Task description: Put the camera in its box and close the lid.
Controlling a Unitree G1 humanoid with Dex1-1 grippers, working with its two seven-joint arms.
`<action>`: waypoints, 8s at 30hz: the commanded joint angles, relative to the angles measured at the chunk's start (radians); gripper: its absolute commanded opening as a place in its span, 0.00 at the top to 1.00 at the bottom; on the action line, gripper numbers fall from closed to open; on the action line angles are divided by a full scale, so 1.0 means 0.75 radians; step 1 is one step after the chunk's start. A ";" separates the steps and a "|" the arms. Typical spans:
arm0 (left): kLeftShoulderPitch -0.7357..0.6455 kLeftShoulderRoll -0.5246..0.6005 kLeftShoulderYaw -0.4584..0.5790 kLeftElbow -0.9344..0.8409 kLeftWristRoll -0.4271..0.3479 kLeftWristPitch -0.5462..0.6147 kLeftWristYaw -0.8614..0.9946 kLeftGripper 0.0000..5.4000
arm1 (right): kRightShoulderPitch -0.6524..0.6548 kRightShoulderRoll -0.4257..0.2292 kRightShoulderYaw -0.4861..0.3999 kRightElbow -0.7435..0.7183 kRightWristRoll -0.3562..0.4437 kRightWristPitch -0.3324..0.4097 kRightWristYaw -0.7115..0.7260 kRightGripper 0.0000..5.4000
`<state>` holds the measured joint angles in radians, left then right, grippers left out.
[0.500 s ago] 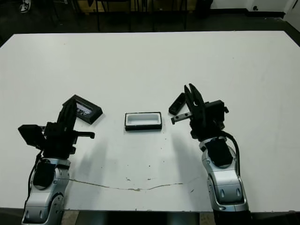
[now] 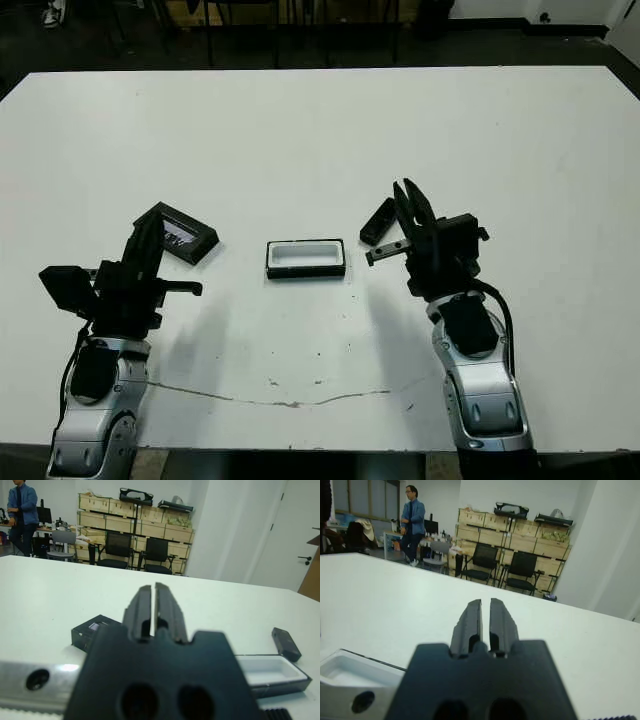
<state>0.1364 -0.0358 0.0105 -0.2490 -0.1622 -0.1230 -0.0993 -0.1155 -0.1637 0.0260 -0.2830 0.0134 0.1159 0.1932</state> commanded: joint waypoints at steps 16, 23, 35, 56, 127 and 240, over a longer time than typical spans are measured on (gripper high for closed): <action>0.019 -0.024 -0.032 0.016 0.027 0.017 0.039 1.00 | -1.287 -0.349 0.233 1.482 -0.351 -0.233 0.393 1.00; 0.020 -0.026 -0.035 0.007 0.053 0.022 0.063 1.00 | -1.470 -0.214 0.426 1.798 -0.549 -0.151 0.417 1.00; 0.015 -0.037 -0.038 0.025 0.041 0.007 0.064 1.00 | -1.450 -0.082 0.497 1.996 -0.621 -0.089 0.489 1.00; 0.045 -0.047 -0.047 0.024 0.064 -0.012 0.068 1.00 | -1.358 -0.084 0.593 2.016 -0.693 -0.125 0.642 1.00; 0.044 -0.052 -0.044 0.007 0.048 0.011 0.095 1.00 | -0.720 -0.609 0.370 1.154 -0.276 -0.134 1.276 1.00; 0.049 -0.030 -0.020 0.004 0.043 0.023 0.052 1.00 | 0.110 -0.315 0.116 -0.013 0.205 0.618 0.323 0.00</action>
<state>0.1640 -0.0689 -0.0080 -0.2612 -0.1267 -0.1134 -0.0568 -0.0462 -0.4060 0.1057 -0.3109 0.1775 0.5854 0.4447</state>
